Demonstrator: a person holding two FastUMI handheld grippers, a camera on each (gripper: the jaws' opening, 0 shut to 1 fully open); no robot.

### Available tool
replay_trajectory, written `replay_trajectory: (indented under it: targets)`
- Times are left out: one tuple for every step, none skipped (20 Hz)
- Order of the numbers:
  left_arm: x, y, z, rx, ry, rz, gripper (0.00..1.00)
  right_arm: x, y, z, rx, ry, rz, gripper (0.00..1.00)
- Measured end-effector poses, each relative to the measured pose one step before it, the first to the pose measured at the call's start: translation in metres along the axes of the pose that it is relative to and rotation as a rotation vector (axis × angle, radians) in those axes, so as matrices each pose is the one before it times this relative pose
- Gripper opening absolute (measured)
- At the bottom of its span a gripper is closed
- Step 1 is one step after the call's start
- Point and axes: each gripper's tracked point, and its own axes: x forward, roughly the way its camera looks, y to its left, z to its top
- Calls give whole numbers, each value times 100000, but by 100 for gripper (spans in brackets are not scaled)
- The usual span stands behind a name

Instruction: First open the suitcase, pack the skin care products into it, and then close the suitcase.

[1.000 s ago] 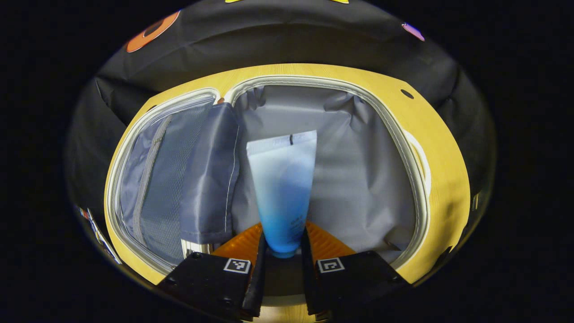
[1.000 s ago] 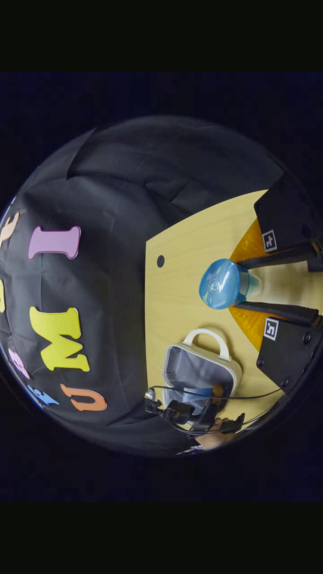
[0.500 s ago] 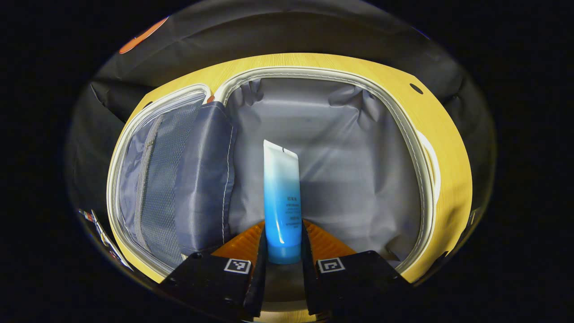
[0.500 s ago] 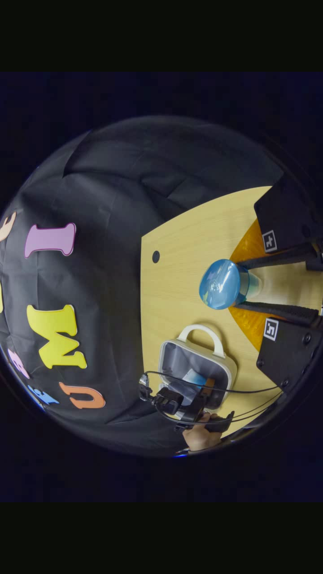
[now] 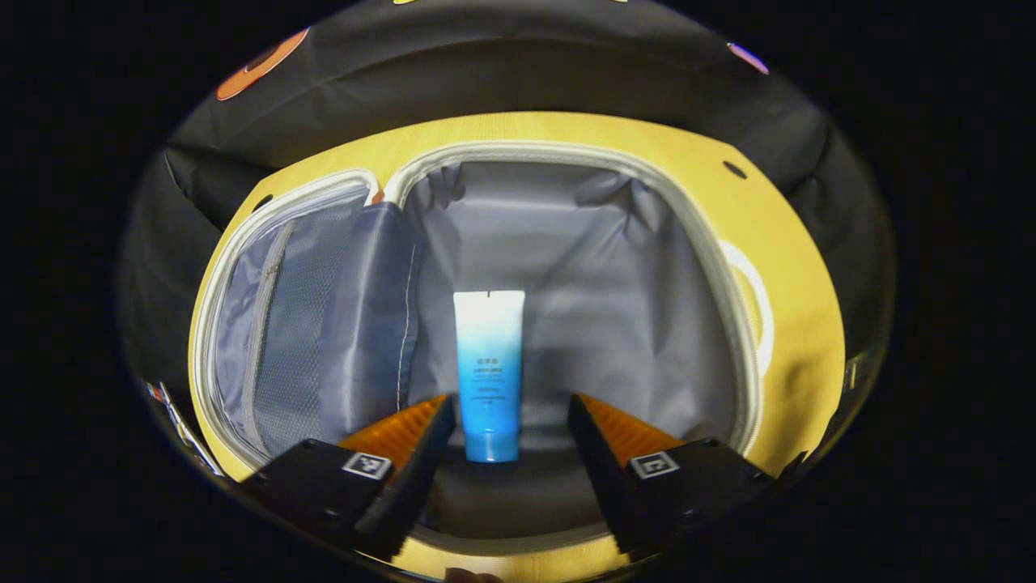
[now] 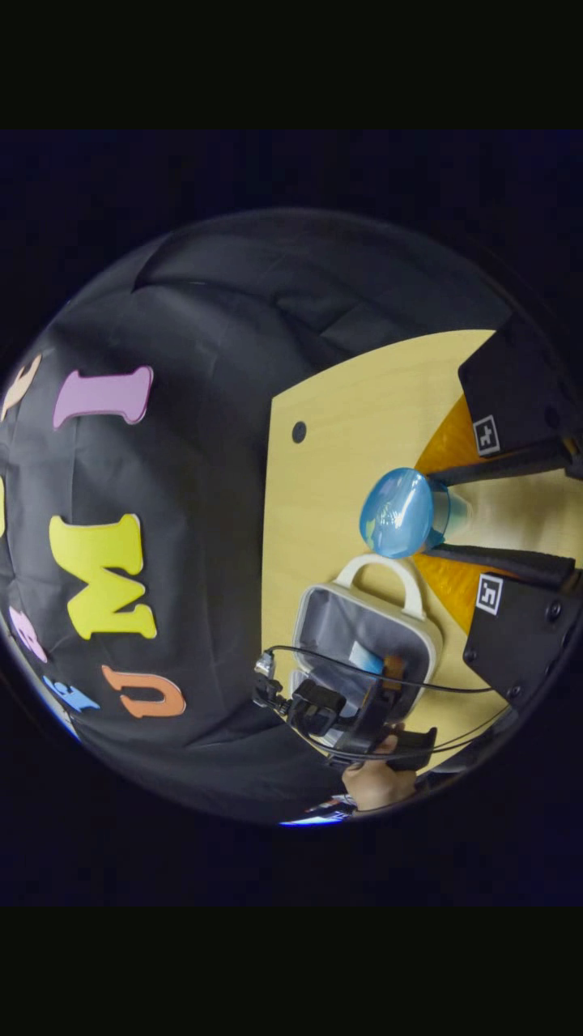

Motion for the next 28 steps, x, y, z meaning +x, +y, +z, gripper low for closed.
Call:
replay_trajectory:
  targets:
    - [-1397, -369, 896, 907, -5027, -661, 99, 324, 729, 922, -1739, -1199, 1099, 36]
    - [-1540, 28, 905, 1241, -5768, 33, 98, 400, 1003, 1056, -1653, -1242, 1227, 36]
    - [-1635, 191, 1320, 1188, -6943, 265, 98, 329, 903, 845, -1628, -1082, 1132, 36]
    - [-1692, 569, 1547, 966, -8291, 1644, 98, 328, 1028, 938, -1626, -1230, 1219, 36]
    - [-1519, 636, 1577, 989, -6734, 1708, 98, 416, 1248, 910, -2313, -1288, 1428, 36]
    - [-1667, 1053, 1848, 1653, -7069, 2088, 98, 527, 1098, 816, -2389, -889, 1039, 36]
    - [-1361, 971, 1795, 714, -6235, 1482, 98, 928, 1031, 505, -1600, 100, 849, 36]
    - [-1226, 971, 1870, -54, -6233, 1020, 98, 757, 1233, 275, -442, 717, 1630, 36]
    - [-1051, 990, 1839, -740, -5656, 581, 98, 798, 1353, -60, 106, 1407, 1886, 36]
    - [-912, 1037, 1886, -643, -5354, 463, 98, 767, 1237, -172, -343, 1409, 1450, 36]
    - [-748, 1169, 1776, -527, -4409, 703, 98, 939, 1144, -168, -965, 1248, 905, 36]
    - [-1687, 1341, 1507, -1094, -5375, -168, 98, 706, 1182, -408, -597, 1452, 630, 34]
    - [-786, 652, 1085, -1014, -5010, -541, 98, 824, 1150, -583, 391, 1398, 925, 36]
    - [-949, 1030, 1462, -539, -4506, -114, 98, 796, 1236, -884, 915, 2035, 1299, 34]
    - [-867, 808, 1247, 107, -3701, 130, 98, 810, 1024, -858, 959, 2900, 726, 36]
    - [-920, 945, 925, 413, -2334, 791, 98, 662, 822, -841, 888, 3127, 393, 36]
    - [-673, 748, 777, -193, -1551, 654, 98, 609, 842, -911, 859, 2925, 662, 36]
    - [-633, 445, 490, -867, -1362, -152, 98, 627, 799, -933, 1094, 2613, 738, 36]
    - [-377, 599, 826, -1378, -2202, 683, 98, 331, 533, -1011, 1254, 2550, 478, 36]
    - [-263, 282, 867, -1336, -2771, -194, 98, 625, 373, -744, 1627, 2411, 208, 36]
    - [-368, 546, 923, -162, -2698, 896, 98, 493, 203, -841, 1782, 2613, -66, 36]
    - [-370, 812, 889, 287, -2455, 1027, 98, 540, 63, -723, 1969, 2464, -390, 36]
    - [-328, 443, 675, 740, -1304, 487, 98, -20, -88, -301, 1941, 2350, -848, 36]
    - [-363, 91, 398, 80, -1111, 41, 98, 447, -318, 238, 989, -375, -1366, 36]
    - [-422, 35, 459, 53, -637, -375, 98, 222, 64, 429, 1547, -255, -17, 36]
    - [-523, 364, 277, 41, -265, 404, 98, 227, -130, 248, 1215, 360, -202, 36]
    - [-288, 445, 338, 394, -434, 590, 98, 375, -68, 397, 1576, -174, -37, 36]
    - [-250, 447, 278, 18, -12, 896, 98, 441, -85, 378, 1553, 128, -271, 36]
